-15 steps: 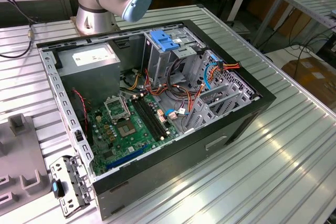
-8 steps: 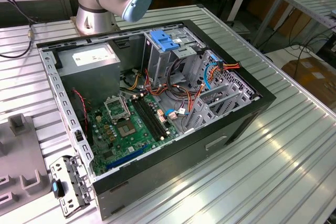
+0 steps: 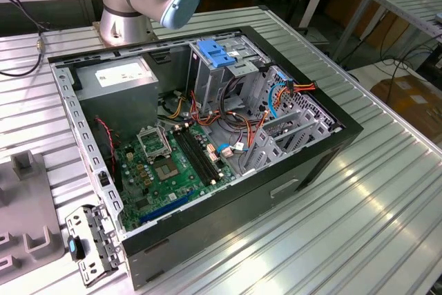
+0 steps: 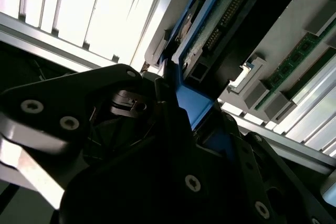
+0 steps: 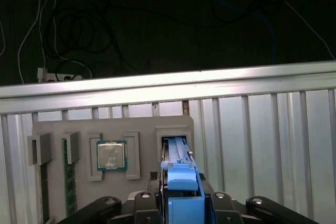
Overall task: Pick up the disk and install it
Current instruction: 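Pick up the disk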
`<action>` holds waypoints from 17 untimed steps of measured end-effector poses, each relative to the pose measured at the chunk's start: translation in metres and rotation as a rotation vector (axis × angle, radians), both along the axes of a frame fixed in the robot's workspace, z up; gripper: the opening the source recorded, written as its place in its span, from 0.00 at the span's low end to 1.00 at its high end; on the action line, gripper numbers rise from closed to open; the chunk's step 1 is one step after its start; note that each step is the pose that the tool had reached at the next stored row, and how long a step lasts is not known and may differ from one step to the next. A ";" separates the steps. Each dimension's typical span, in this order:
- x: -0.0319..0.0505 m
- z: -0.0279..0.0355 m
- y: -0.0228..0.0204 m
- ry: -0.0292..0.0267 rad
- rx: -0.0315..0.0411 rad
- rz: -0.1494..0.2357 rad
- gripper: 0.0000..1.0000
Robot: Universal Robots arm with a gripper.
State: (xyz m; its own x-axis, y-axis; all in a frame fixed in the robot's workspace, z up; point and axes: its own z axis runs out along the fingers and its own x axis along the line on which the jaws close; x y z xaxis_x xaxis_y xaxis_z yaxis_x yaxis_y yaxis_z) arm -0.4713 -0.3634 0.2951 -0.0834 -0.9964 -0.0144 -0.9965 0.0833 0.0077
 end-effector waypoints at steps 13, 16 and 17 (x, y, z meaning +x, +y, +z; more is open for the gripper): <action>0.0000 0.0000 0.0000 0.0000 -0.0001 0.011 0.37; -0.0001 0.0000 0.0000 -0.0001 -0.0001 0.053 0.37; 0.0000 0.0000 0.0000 0.0000 -0.0001 0.053 0.37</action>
